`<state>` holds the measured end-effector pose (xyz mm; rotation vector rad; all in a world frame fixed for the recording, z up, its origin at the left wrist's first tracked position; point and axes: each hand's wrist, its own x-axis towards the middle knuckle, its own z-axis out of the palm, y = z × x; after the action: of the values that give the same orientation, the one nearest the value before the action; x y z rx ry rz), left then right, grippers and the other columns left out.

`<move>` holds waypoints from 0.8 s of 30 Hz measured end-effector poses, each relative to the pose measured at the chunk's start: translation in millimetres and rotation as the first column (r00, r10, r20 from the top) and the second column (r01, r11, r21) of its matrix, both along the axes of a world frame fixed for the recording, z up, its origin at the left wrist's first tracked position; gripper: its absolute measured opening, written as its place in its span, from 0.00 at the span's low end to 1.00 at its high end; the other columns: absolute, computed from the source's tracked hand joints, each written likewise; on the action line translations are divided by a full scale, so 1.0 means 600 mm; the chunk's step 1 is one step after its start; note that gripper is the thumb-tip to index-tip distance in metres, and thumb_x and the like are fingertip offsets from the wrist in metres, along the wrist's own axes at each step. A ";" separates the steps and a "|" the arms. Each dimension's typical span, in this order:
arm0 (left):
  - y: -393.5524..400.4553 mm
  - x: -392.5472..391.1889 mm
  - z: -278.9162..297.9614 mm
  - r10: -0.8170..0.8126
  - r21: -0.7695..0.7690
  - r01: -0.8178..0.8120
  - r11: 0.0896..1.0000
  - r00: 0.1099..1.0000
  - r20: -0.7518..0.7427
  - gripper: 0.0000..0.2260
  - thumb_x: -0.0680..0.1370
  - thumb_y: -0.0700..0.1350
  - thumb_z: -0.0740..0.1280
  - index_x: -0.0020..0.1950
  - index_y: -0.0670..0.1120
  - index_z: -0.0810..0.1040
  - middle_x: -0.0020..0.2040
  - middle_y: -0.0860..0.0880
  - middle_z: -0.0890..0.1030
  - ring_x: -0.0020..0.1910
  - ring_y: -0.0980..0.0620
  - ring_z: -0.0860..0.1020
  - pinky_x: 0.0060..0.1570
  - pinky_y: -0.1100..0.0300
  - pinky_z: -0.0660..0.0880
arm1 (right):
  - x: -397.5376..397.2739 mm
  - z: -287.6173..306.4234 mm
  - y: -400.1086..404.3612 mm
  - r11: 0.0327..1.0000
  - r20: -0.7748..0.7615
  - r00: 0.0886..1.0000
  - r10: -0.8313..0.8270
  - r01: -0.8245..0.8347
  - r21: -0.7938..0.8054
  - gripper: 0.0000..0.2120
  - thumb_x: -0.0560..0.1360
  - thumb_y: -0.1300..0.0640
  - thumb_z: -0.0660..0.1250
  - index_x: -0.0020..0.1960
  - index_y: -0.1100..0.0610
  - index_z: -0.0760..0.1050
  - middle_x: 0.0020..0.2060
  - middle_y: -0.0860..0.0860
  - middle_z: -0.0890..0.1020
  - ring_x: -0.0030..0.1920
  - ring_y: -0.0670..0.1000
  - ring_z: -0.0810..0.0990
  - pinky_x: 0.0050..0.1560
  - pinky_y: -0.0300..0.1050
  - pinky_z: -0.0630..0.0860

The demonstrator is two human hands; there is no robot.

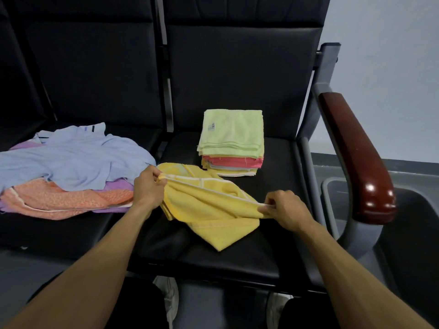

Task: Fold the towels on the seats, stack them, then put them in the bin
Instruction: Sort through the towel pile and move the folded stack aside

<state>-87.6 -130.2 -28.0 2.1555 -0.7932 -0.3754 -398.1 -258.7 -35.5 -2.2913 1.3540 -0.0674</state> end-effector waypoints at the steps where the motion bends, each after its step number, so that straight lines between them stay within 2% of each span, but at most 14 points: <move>1: 0.000 0.001 -0.002 0.008 0.004 -0.008 1.000 1.000 -0.003 0.05 0.80 0.37 0.67 0.55 0.42 0.75 0.50 0.46 0.77 0.49 0.47 0.75 0.48 0.56 0.69 | -0.003 -0.001 -0.001 1.000 -0.064 0.998 0.009 -0.010 -0.014 0.12 0.75 0.45 0.71 0.40 0.51 0.75 0.39 0.49 0.79 0.41 0.52 0.78 0.38 0.47 0.71; 3: 0.000 0.001 -0.003 0.014 0.001 -0.014 1.000 1.000 -0.003 0.04 0.80 0.37 0.67 0.55 0.42 0.75 0.50 0.46 0.77 0.49 0.47 0.75 0.48 0.56 0.69 | -0.004 0.002 -0.001 0.998 -0.120 0.992 0.027 -0.035 -0.059 0.12 0.76 0.45 0.70 0.42 0.52 0.73 0.42 0.50 0.79 0.42 0.54 0.77 0.38 0.47 0.69; 7: 0.000 0.002 -0.004 0.035 0.006 -0.035 0.999 0.999 0.018 0.04 0.80 0.37 0.68 0.54 0.41 0.76 0.49 0.46 0.77 0.48 0.48 0.75 0.48 0.56 0.69 | 0.000 0.000 0.003 0.988 -0.116 0.993 0.039 -0.055 -0.141 0.09 0.77 0.49 0.67 0.47 0.54 0.72 0.46 0.49 0.77 0.44 0.54 0.75 0.39 0.47 0.66; 10: -0.001 0.011 -0.007 0.057 0.003 -0.057 0.998 0.998 0.026 0.05 0.80 0.37 0.68 0.54 0.40 0.76 0.50 0.44 0.79 0.48 0.47 0.75 0.49 0.54 0.72 | -0.006 -0.010 -0.003 0.947 -0.164 0.986 0.035 -0.085 -0.311 0.05 0.78 0.56 0.64 0.53 0.54 0.75 0.50 0.49 0.75 0.50 0.54 0.76 0.39 0.46 0.66; 14: -0.001 0.019 -0.011 0.077 0.010 -0.077 0.997 0.997 0.027 0.06 0.79 0.37 0.68 0.55 0.39 0.77 0.50 0.42 0.79 0.48 0.46 0.76 0.50 0.53 0.73 | -0.009 -0.015 -0.014 0.913 -0.228 0.974 0.013 -0.105 -0.395 0.08 0.76 0.63 0.64 0.52 0.54 0.78 0.50 0.49 0.78 0.53 0.53 0.74 0.45 0.45 0.65; 18: -0.004 0.017 -0.009 0.099 -0.012 -0.099 0.995 0.995 0.027 0.04 0.80 0.37 0.68 0.54 0.39 0.77 0.48 0.44 0.78 0.46 0.47 0.75 0.48 0.54 0.71 | -0.007 -0.014 -0.028 0.857 -0.152 0.988 -0.037 -0.047 -0.513 0.04 0.77 0.60 0.68 0.49 0.54 0.81 0.50 0.48 0.77 0.52 0.53 0.71 0.47 0.47 0.65; 21: -0.003 0.023 -0.008 0.128 -0.047 -0.126 0.991 0.992 0.021 0.03 0.79 0.36 0.67 0.52 0.39 0.76 0.48 0.44 0.78 0.46 0.47 0.75 0.47 0.54 0.71 | -0.014 -0.012 -0.033 0.839 -0.106 0.992 -0.068 -0.001 -0.544 0.03 0.75 0.55 0.72 0.47 0.53 0.83 0.51 0.51 0.69 0.51 0.54 0.68 0.48 0.50 0.69; 24: -0.005 0.026 -0.008 0.121 -0.057 -0.121 0.991 0.993 0.007 0.03 0.79 0.36 0.68 0.52 0.39 0.77 0.48 0.44 0.78 0.46 0.47 0.75 0.48 0.55 0.71 | -0.022 -0.011 -0.036 0.871 -0.109 0.990 -0.092 0.027 -0.490 0.07 0.76 0.50 0.71 0.53 0.49 0.84 0.51 0.50 0.68 0.52 0.53 0.68 0.51 0.50 0.69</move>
<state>-72.1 -133.2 -32.7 2.1423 -0.6675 -0.2761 -411.6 -280.3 -42.3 -2.7041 1.6222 -0.3211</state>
